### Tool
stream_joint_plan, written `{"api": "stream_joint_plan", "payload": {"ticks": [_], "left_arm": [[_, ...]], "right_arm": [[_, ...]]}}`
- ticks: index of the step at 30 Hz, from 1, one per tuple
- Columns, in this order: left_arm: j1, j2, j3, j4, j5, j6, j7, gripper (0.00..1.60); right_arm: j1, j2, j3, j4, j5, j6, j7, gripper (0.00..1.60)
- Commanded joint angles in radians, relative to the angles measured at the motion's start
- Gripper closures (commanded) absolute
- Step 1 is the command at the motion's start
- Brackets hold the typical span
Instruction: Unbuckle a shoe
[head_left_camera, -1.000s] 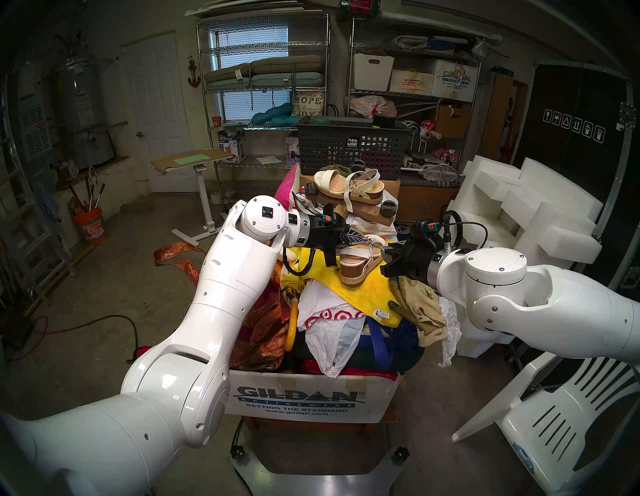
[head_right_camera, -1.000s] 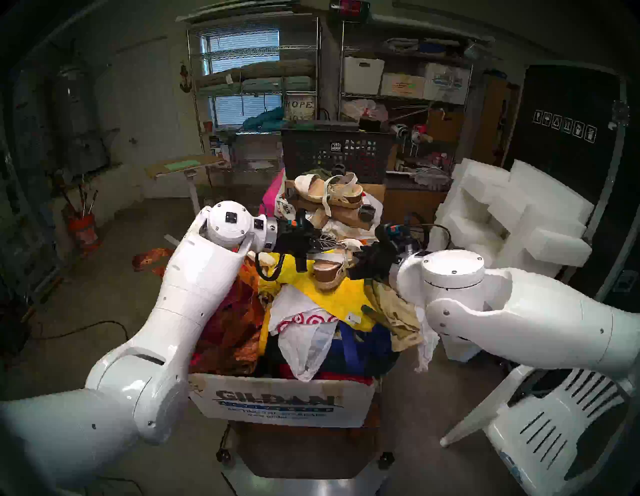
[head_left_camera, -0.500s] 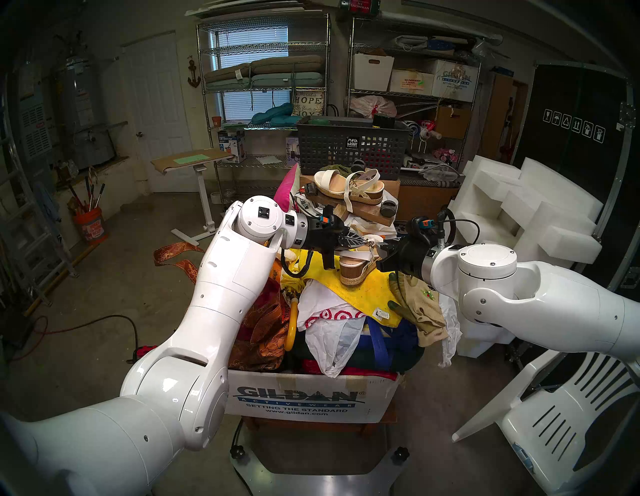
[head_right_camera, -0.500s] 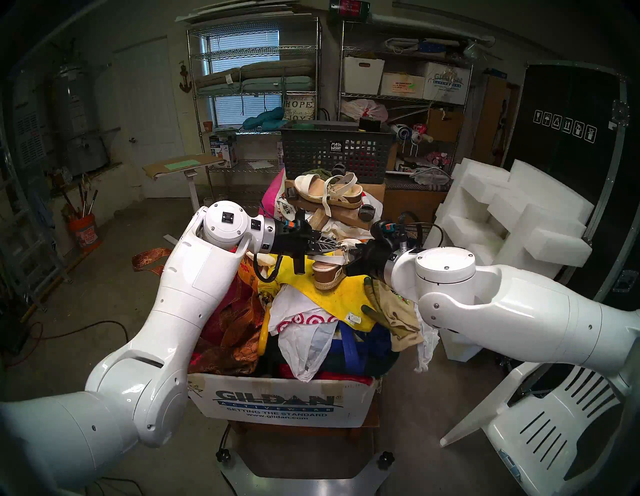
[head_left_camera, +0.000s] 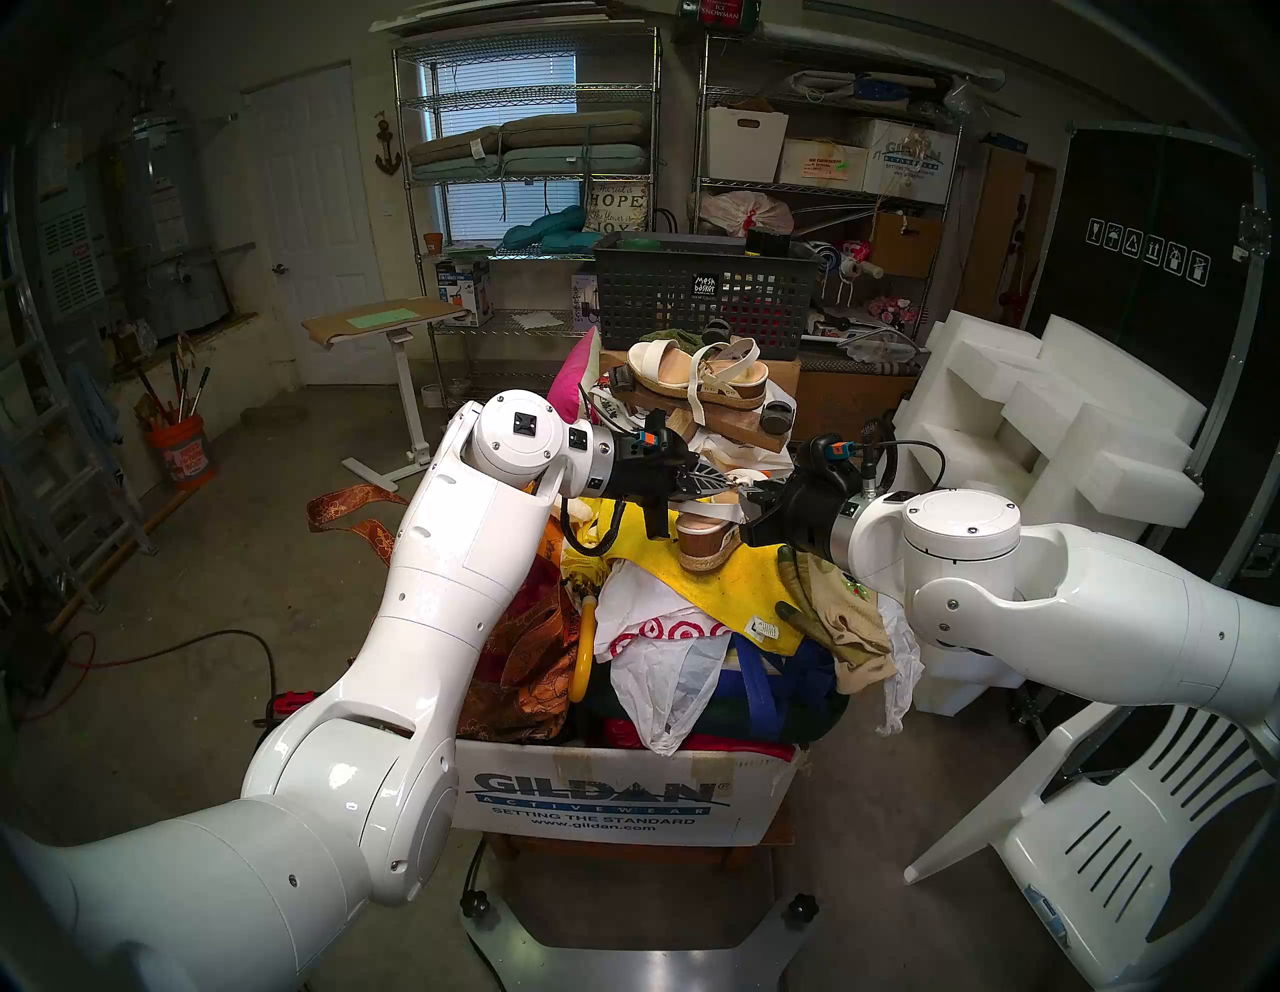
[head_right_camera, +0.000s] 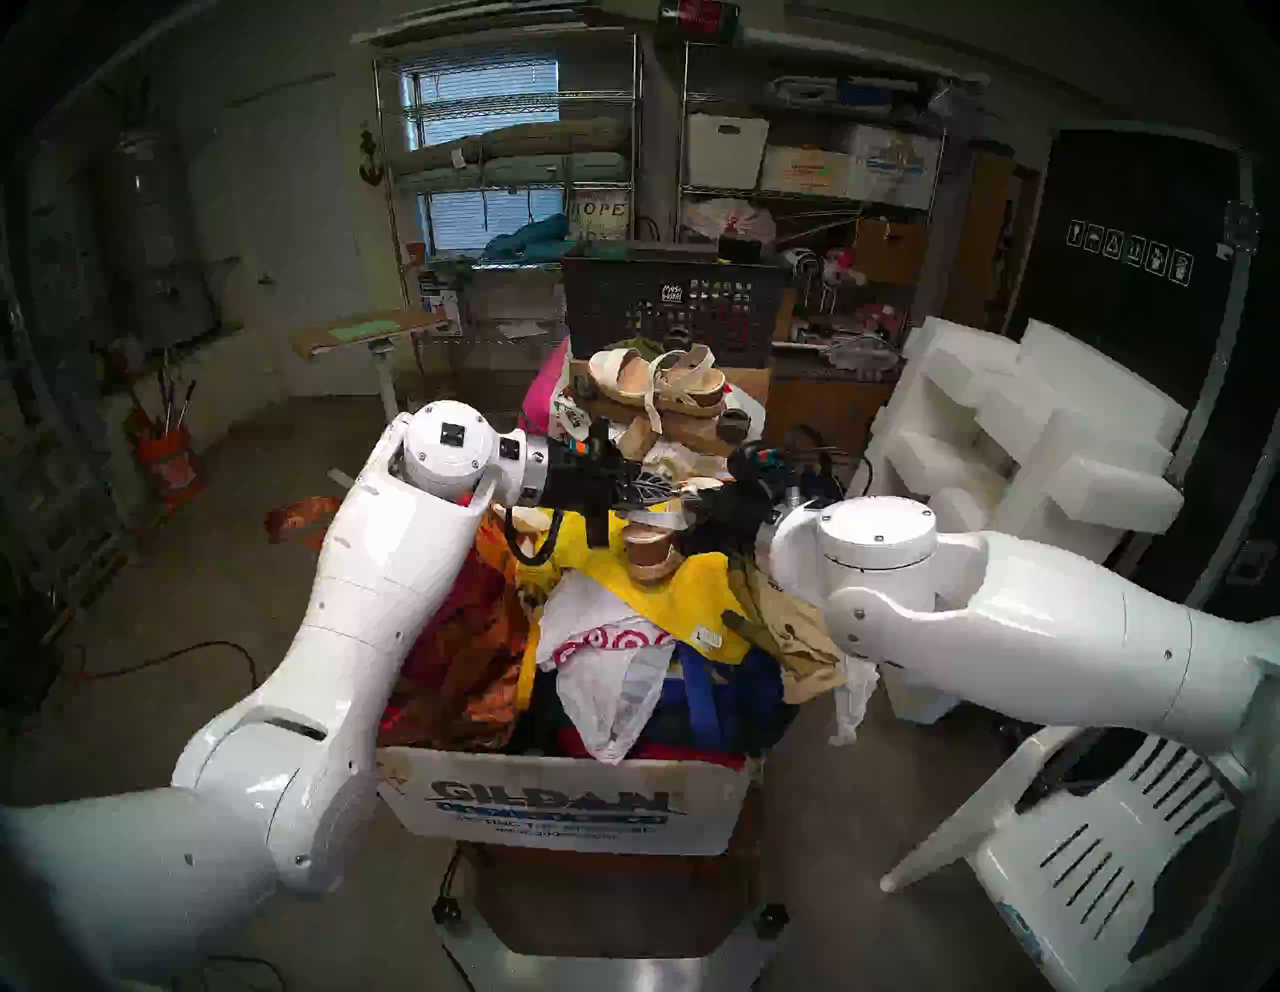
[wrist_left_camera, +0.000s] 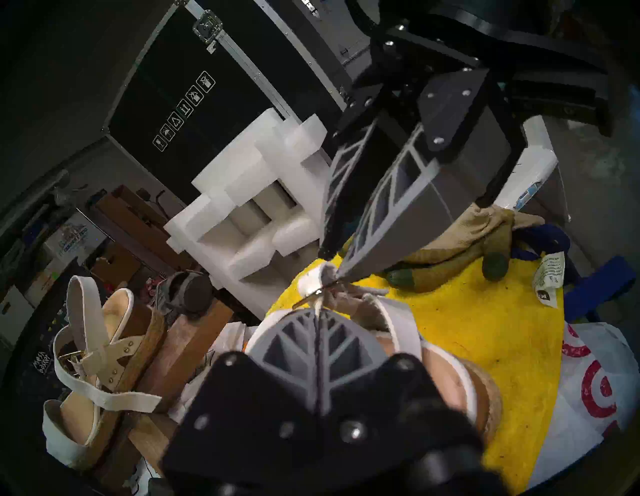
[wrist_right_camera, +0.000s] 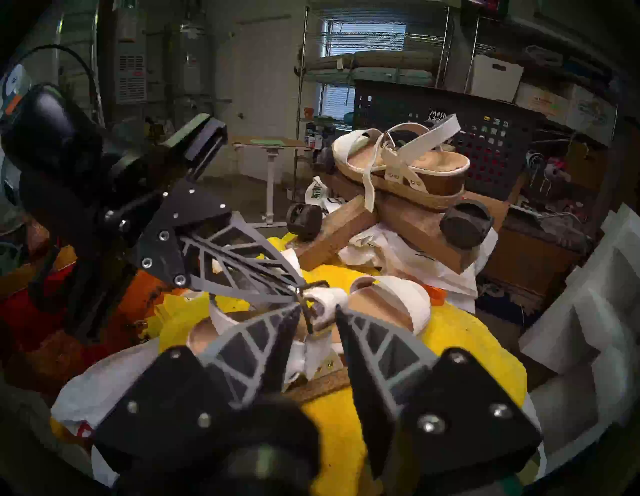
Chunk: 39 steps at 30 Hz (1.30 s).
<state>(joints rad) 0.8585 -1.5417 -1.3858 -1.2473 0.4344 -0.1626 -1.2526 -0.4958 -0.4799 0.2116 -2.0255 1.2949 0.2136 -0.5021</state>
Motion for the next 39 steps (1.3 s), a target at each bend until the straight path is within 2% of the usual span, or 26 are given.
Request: {"api": "stream_joint_plan", "payload": {"ticks": [1, 7, 10, 23, 31, 35, 39], "left_arm": [[-0.014, 0.001, -0.009, -0.029, -0.009, -0.002, -0.004, 1.60], [-0.013, 0.001, -0.010, -0.029, -0.009, -0.003, -0.010, 1.60], [-0.012, 0.001, -0.010, -0.029, -0.007, -0.003, -0.012, 1.60], [-0.015, -0.005, -0.010, -0.018, 0.004, -0.011, 0.000, 1.60], [-0.016, -0.004, -0.010, -0.017, 0.004, -0.012, -0.005, 1.60], [-0.014, -0.002, -0.012, -0.020, 0.003, -0.017, -0.004, 1.60], [-0.014, -0.002, -0.014, -0.023, 0.001, -0.017, -0.005, 1.60]], "right_arm": [[0.005, -0.005, 0.014, 0.002, 0.007, -0.020, 0.000, 0.83], [0.003, -0.004, 0.017, 0.001, 0.010, -0.025, -0.017, 0.82], [0.001, 0.003, 0.020, 0.003, 0.011, -0.044, 0.008, 0.83], [0.008, 0.020, 0.020, -0.022, 0.003, -0.037, 0.005, 0.81], [0.004, 0.025, 0.027, -0.029, 0.010, -0.059, 0.007, 0.80], [0.012, 0.016, 0.020, -0.017, 0.004, -0.020, -0.004, 0.80], [0.007, 0.008, 0.014, -0.003, 0.003, -0.020, -0.003, 0.80]]}}
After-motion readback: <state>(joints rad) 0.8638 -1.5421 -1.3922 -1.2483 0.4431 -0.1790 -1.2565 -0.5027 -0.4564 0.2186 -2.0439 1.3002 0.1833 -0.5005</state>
